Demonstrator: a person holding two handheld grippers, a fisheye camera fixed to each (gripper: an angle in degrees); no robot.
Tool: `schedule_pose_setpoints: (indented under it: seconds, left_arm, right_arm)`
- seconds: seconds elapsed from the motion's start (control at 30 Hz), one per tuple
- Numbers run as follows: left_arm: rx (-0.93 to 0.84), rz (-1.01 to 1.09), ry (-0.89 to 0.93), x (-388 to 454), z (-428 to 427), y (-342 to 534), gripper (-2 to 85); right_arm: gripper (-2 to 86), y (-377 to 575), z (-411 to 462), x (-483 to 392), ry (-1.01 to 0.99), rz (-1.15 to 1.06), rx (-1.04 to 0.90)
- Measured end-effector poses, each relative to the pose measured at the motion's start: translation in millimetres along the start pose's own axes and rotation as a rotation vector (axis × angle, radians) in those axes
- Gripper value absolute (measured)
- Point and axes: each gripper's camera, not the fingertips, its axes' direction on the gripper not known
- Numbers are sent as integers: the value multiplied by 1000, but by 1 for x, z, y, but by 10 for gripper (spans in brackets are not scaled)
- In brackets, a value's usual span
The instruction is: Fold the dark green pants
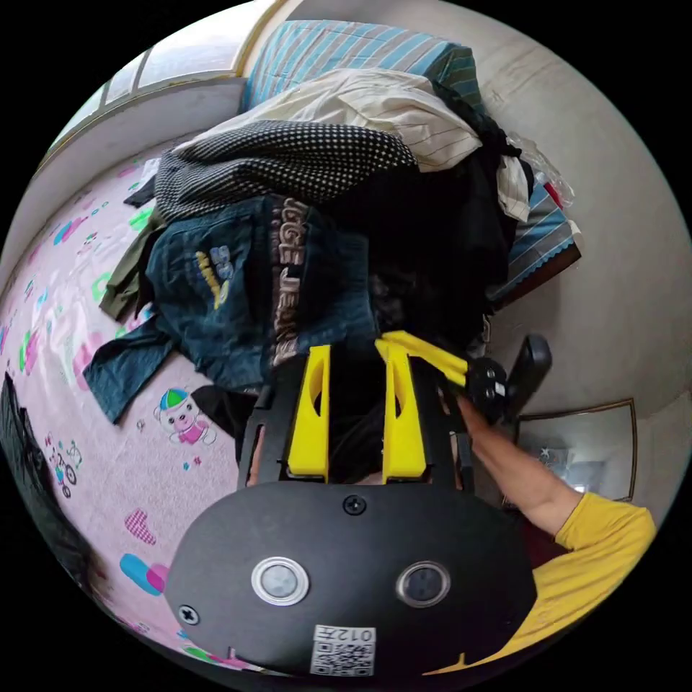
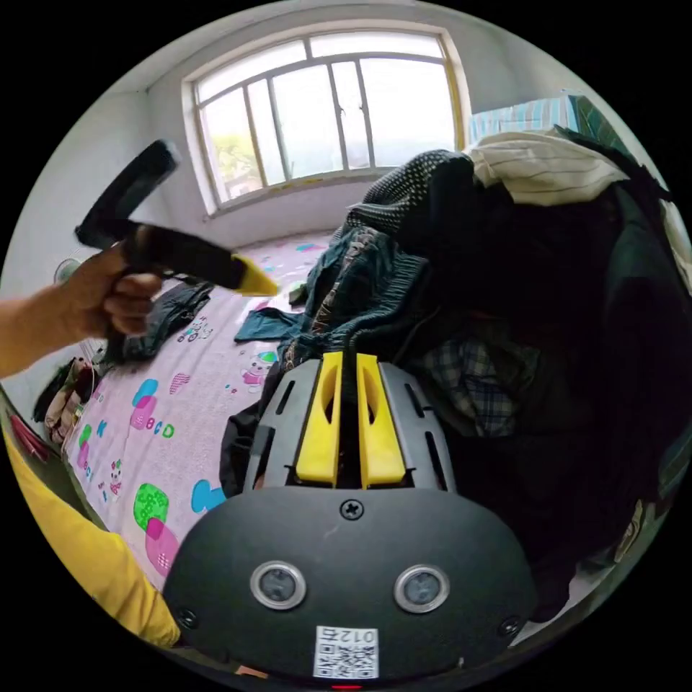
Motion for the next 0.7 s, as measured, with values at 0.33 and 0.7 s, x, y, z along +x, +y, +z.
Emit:
schedule_pose_setpoints:
  seconds: [0.33,0.7]
  left_arm:
    - [-196,202,-327,63,77,-64,132]
    - [-175,175,-319,41,52,-21,37]
  right_arm:
    - [13,2,-47,-73,-139,-26,82]
    - [17,26,-67,-125,-114,-76,60]
